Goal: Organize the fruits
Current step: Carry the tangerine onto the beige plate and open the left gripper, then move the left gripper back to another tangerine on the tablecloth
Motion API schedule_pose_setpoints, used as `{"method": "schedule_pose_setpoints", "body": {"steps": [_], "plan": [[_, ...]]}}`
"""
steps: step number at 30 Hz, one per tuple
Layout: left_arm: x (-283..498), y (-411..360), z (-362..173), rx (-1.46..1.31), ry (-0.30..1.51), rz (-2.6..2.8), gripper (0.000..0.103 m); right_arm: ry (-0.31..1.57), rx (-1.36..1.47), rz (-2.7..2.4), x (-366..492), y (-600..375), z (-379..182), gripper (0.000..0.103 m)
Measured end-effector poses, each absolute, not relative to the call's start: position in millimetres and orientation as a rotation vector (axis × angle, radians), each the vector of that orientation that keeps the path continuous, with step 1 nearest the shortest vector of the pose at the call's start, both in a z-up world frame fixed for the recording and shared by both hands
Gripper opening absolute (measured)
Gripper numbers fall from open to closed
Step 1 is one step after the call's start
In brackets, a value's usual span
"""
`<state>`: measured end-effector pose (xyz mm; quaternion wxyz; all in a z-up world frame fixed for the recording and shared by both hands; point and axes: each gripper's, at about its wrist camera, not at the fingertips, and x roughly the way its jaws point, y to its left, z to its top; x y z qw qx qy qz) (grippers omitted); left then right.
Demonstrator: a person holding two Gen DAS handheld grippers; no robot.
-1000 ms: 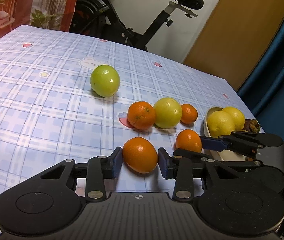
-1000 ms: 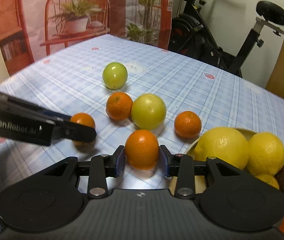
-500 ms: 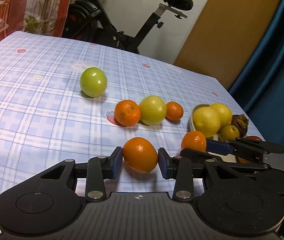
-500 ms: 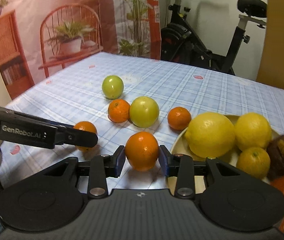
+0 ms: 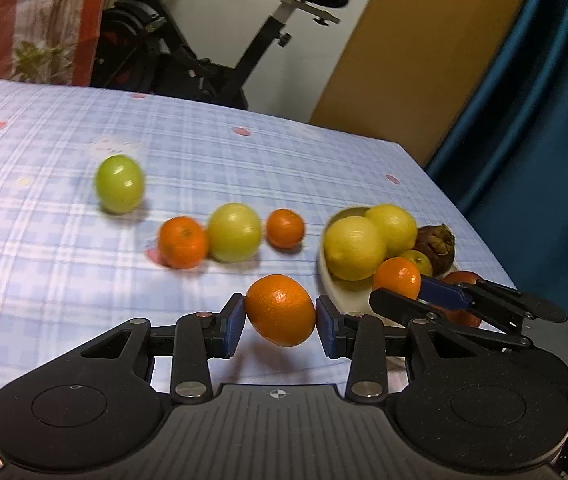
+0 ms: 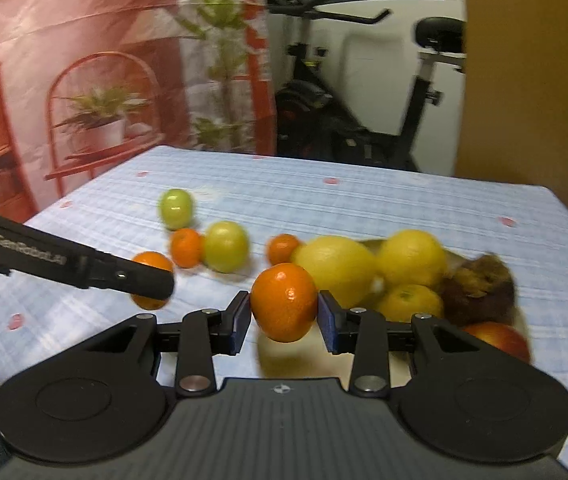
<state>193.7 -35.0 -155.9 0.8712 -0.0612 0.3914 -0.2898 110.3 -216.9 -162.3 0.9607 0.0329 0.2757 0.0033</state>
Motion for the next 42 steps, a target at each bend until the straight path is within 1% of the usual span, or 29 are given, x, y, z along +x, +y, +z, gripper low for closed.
{"method": "schedule_pose_setpoints", "body": {"steps": [5,12,19,20,25,32,40,41,42], "plan": [[204,-63,-155,-0.109,0.848,-0.641,0.041,0.573,0.091,-0.026,108,-232,-169,0.038],[207,-98,-153,-0.04,0.857,-0.675,0.041,0.567,0.056,-0.032,102,-233,-172,0.038],[212,-113,-158,-0.004,0.87,-0.666,0.04,0.556,-0.091,-0.036,102,-217,-184,0.038],[214,-114,-158,-0.002,0.873,-0.668,0.038,0.554,-0.11,-0.036,102,-215,-186,0.038],[214,-119,-161,0.016,0.865,-0.682,0.038,0.575,-0.086,-0.04,107,-221,-194,0.039],[216,-115,-161,0.004,0.854,-0.661,0.039,0.562,-0.08,-0.041,106,-222,-195,0.039],[203,-86,-146,-0.068,0.788,-0.613,0.042,0.513,-0.053,-0.037,101,-223,-189,0.04],[201,-80,-145,-0.08,0.784,-0.597,0.044,0.497,-0.046,-0.031,100,-225,-187,0.042],[200,-74,-144,-0.092,0.779,-0.58,0.045,0.479,-0.04,-0.024,98,-225,-184,0.045]]}}
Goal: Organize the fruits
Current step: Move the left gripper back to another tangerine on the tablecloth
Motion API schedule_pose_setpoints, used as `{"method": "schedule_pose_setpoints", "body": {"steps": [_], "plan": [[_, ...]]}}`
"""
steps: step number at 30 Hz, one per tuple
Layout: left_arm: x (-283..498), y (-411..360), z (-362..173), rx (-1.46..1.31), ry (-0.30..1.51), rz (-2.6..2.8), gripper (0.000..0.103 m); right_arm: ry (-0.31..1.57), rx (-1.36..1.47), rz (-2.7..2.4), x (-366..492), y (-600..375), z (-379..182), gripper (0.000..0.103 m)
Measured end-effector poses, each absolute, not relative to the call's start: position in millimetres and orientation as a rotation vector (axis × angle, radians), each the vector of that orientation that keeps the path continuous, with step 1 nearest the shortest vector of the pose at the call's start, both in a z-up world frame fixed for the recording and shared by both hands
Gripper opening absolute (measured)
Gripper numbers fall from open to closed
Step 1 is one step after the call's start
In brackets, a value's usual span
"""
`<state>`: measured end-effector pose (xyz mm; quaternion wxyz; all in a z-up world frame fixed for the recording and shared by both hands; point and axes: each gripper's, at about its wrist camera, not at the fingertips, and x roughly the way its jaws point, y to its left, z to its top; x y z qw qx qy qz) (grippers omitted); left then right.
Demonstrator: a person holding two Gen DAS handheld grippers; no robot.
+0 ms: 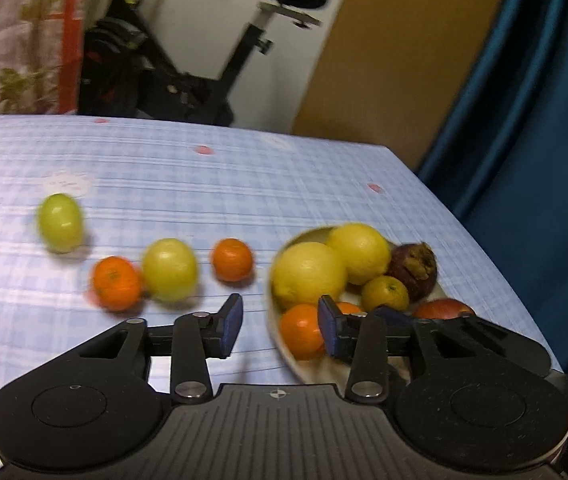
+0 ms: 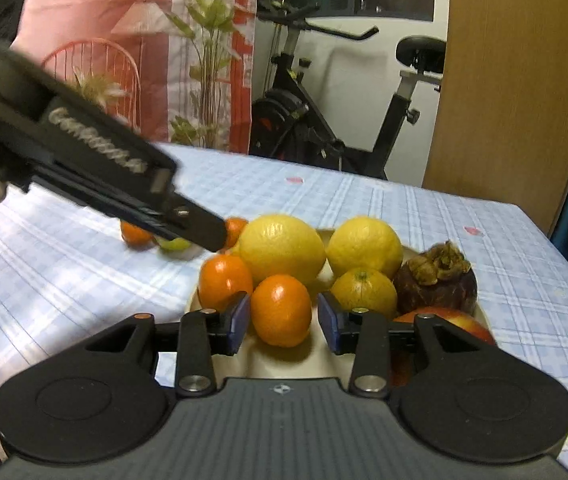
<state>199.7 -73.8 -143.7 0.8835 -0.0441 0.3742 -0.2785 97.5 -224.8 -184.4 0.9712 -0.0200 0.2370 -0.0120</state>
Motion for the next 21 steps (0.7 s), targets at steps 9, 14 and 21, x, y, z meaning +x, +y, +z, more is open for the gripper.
{"method": "schedule_pose_setpoints", "body": {"steps": [9,14,21], "plan": [[190,-28,-143,-0.135,0.736,-0.415,0.045,0.428,0.007,0.059,94,-225,-174,0.046],[188,-21,-142,-0.127,0.718,-0.404,0.045,0.411,0.013,0.076,92,-225,-171,0.046],[193,-11,-130,-0.082,0.666,-0.441,0.044,0.426,0.051,0.082,96,-229,-169,0.046]]}}
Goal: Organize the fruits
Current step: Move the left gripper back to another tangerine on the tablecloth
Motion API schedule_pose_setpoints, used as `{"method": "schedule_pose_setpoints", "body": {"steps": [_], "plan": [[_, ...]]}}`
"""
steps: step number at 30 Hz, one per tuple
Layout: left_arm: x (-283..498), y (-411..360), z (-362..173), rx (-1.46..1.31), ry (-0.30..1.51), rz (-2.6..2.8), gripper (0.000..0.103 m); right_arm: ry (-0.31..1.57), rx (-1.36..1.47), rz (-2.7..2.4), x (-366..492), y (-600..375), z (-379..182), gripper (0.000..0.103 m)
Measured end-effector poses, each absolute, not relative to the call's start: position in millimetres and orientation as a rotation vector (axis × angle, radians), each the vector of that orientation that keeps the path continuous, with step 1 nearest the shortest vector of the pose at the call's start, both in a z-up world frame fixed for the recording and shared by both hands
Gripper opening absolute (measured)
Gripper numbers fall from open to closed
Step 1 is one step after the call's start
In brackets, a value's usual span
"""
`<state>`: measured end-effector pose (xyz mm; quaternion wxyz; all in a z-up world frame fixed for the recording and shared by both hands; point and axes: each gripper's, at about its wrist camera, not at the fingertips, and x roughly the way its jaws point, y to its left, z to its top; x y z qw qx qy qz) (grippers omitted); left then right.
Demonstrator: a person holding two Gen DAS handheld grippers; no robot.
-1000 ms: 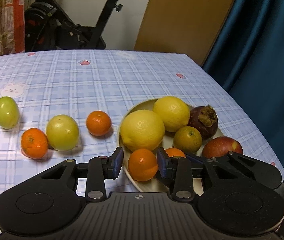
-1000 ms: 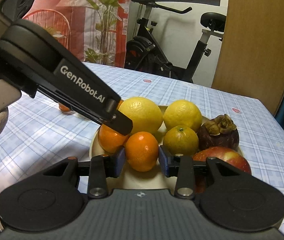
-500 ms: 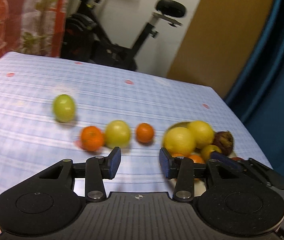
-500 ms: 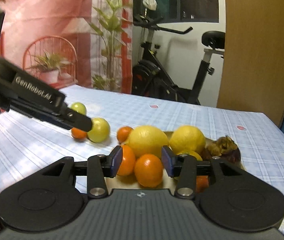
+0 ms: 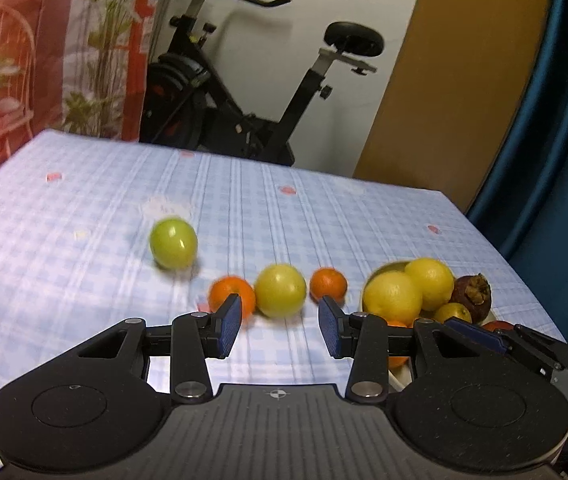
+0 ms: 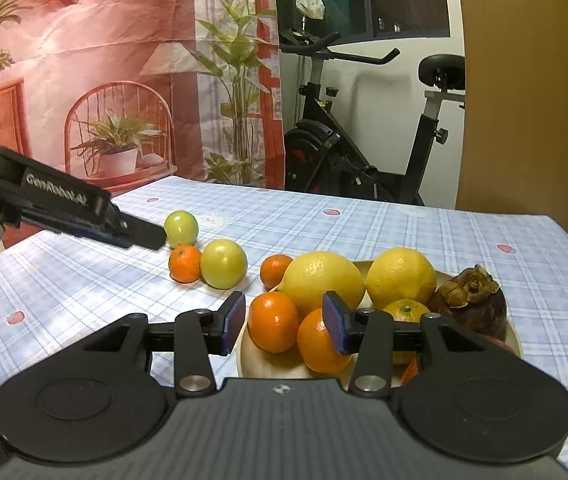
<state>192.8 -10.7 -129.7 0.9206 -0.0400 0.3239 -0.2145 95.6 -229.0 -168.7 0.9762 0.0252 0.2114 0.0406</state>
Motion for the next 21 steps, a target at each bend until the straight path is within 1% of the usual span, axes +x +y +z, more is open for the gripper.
{"method": "schedule_pose_setpoints", "body": {"steps": [5,11,16,21], "plan": [[207,2,-107,0.003,0.608,-0.462,0.044,0.439,0.142,0.084,106,-240,-152,0.046],[235,14,-87,0.004,0.519,-0.434,0.044,0.464,0.088,0.114,135,-233,-132,0.045],[250,19,-94,-0.066,0.543,-0.448,0.045,0.544,0.013,0.149,172,-227,-120,0.045],[257,19,-113,-0.067,0.567,-0.438,0.044,0.642,-0.051,0.166,207,-222,-128,0.041]]}}
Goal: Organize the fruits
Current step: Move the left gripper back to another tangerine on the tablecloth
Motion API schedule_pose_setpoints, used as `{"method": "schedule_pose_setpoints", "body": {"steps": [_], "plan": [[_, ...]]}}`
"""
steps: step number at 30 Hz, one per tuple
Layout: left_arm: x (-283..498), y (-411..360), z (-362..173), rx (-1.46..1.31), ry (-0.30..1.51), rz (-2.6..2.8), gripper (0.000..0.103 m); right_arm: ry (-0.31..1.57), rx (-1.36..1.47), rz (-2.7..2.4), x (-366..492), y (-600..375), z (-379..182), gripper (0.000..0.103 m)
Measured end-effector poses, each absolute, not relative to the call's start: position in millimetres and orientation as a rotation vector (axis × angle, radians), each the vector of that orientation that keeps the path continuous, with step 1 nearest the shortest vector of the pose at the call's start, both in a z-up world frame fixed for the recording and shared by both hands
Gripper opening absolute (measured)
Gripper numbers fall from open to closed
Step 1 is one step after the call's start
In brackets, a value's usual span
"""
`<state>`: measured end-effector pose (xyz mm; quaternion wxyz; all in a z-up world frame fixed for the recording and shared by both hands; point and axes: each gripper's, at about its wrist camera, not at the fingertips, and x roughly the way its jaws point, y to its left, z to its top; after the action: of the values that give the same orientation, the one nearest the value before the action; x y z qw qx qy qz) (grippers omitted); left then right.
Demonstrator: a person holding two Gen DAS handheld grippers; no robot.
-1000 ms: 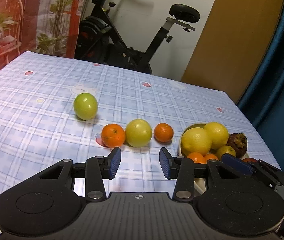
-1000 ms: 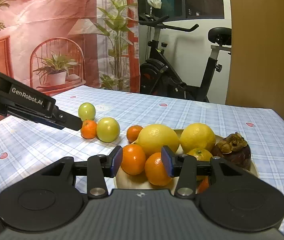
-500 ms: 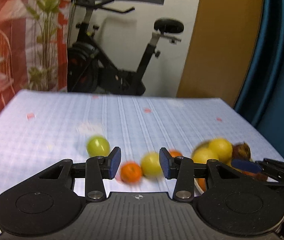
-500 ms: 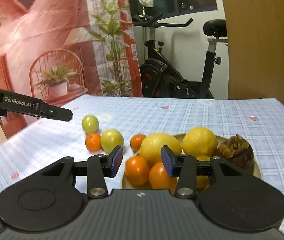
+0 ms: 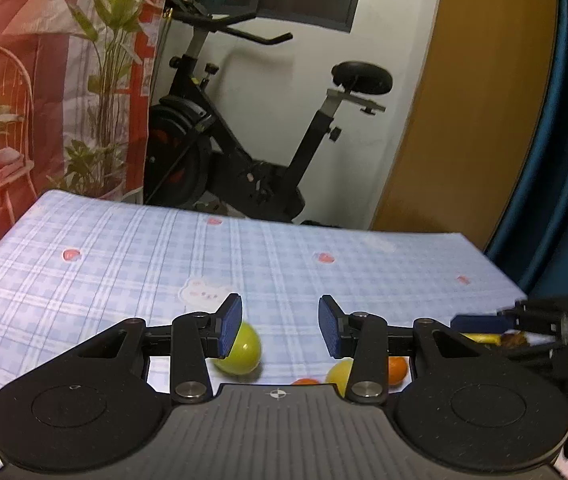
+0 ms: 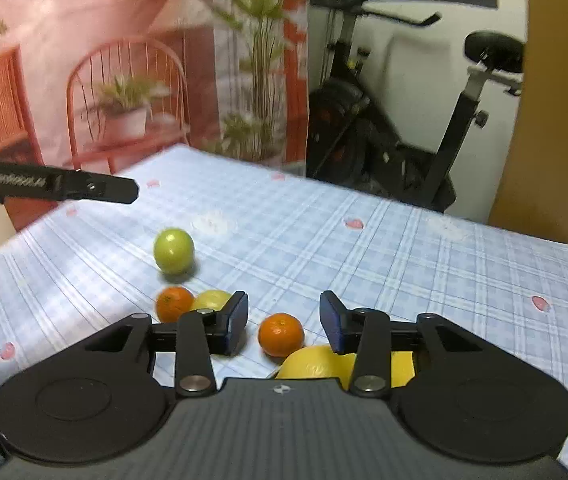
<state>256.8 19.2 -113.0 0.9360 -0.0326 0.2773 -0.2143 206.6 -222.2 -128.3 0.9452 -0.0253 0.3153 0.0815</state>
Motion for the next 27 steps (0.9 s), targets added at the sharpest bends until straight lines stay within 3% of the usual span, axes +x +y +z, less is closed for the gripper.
{"method": "schedule_pose_setpoints", "body": {"steps": [12,27], "plan": [[257,29,-138,-0.117,0.594,-0.451,0.044,0.83,-0.032,0.164,258,-217,-156,0.041],[255,4,-170,-0.04,0.699,-0.568,0.045,0.873,-0.043,0.16,263,-213,-167,0.04]]}}
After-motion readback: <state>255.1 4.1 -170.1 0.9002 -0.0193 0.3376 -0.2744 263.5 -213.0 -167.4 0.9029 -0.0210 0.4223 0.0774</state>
